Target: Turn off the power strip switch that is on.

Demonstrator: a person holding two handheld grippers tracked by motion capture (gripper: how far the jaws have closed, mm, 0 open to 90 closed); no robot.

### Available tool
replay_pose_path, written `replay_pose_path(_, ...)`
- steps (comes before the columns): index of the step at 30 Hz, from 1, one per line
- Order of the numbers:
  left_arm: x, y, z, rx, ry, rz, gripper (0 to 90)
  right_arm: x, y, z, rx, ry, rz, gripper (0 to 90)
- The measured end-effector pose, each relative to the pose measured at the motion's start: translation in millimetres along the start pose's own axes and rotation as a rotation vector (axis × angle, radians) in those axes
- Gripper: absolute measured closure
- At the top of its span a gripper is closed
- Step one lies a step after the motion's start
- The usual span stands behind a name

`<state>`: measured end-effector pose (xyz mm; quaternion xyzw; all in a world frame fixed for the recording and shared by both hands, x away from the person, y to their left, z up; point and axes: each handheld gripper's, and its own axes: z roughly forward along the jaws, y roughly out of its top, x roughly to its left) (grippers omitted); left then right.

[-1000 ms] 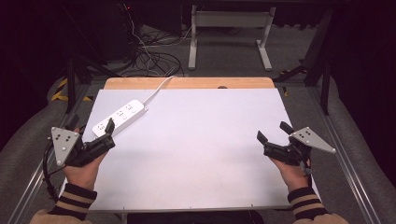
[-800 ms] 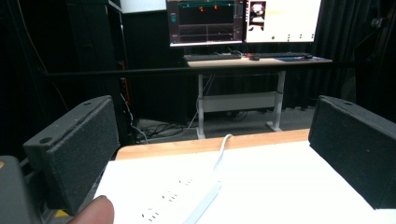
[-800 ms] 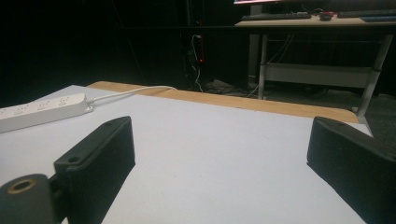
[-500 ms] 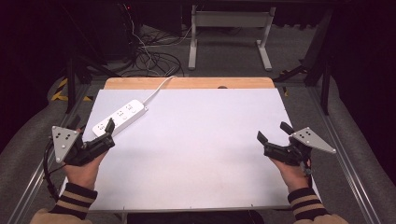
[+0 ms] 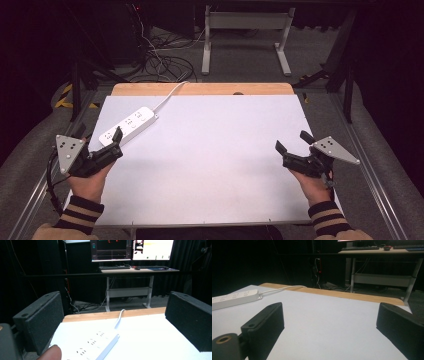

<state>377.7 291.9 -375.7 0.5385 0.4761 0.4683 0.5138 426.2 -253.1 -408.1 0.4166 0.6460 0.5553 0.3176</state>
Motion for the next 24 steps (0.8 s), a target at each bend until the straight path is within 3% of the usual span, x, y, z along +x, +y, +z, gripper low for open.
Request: replay_pose_path(24,-0.1,-1.3,2.0,0.011,-0.002,0.004,2.5,-0.4,-0.4,1.1,0.004,0.002,-0.002,8.1)
